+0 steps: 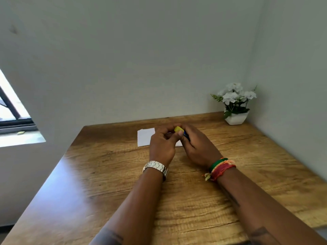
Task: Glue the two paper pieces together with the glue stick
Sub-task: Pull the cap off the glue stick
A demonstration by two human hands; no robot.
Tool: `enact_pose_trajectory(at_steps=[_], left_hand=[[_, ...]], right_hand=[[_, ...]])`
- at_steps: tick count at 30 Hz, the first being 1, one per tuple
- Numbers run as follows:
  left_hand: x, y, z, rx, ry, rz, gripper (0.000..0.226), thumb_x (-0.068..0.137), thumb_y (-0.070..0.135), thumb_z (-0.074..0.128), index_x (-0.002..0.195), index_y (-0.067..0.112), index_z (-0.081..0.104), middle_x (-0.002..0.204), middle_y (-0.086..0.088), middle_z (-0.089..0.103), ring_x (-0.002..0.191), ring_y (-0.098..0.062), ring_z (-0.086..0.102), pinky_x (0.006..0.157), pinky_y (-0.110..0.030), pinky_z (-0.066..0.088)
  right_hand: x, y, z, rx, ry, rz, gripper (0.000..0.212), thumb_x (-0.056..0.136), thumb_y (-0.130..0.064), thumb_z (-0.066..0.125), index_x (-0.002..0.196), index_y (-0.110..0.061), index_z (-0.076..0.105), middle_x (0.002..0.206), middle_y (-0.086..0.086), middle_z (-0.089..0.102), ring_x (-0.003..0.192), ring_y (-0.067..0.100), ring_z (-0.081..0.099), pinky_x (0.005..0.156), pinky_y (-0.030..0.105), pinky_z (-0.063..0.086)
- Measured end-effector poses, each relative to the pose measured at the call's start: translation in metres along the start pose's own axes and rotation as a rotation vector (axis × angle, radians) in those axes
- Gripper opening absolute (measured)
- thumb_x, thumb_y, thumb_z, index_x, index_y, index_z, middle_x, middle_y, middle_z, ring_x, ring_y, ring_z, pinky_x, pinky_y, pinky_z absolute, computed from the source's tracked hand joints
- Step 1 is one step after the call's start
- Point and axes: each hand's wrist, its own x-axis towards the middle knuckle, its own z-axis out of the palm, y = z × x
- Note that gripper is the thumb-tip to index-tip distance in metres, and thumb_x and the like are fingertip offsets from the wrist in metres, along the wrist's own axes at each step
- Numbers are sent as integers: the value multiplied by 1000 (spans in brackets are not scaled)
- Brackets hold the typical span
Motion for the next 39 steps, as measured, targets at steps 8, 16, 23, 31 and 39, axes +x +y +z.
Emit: enact_pose_trajectory(at_steps=[8, 16, 23, 31, 39], left_hand=[[13, -4, -6, -233, -97, -90, 16, 85, 24, 79, 101, 24, 81, 102, -4, 79, 101, -22, 75, 90, -39, 58], [20, -9, 1, -311, -104, -139, 25, 87, 24, 77, 109, 13, 78, 105, -10, 78, 101, -25, 75, 87, -36, 59], [16, -3, 28, -175, 80, -173, 23, 86, 33, 78, 104, 18, 76, 85, 2, 79, 80, -14, 76, 81, -35, 60], [34, -7, 91, 620, -114, 71, 25, 91, 36, 70, 111, 22, 74, 97, 5, 71, 86, -10, 64, 71, -24, 43], [49, -30, 118, 888, -326, 60, 29, 90, 35, 68, 113, 22, 76, 110, -6, 75, 98, -24, 68, 76, -29, 48]], right_hand=[[6, -1, 1, -13, 95, -10, 38, 105, -44, 41, 134, -25, 59, 94, -6, 69, 75, 11, 63, 59, 31, 48], [6, 2, -3, 81, 25, 107, 39, 106, -41, 46, 138, -21, 55, 96, 0, 71, 78, 15, 66, 66, 38, 54], [-2, 19, -32, 461, 64, 401, 35, 86, -25, 43, 116, -12, 56, 86, 3, 58, 72, 13, 50, 67, 35, 43], [2, 41, -53, 675, 571, 423, 42, 92, 9, 52, 120, -21, 56, 95, 5, 73, 84, 10, 67, 77, 25, 55], [6, 56, -49, 660, 624, 418, 38, 91, 5, 63, 110, -28, 55, 104, 0, 78, 101, 11, 74, 93, 32, 57]])
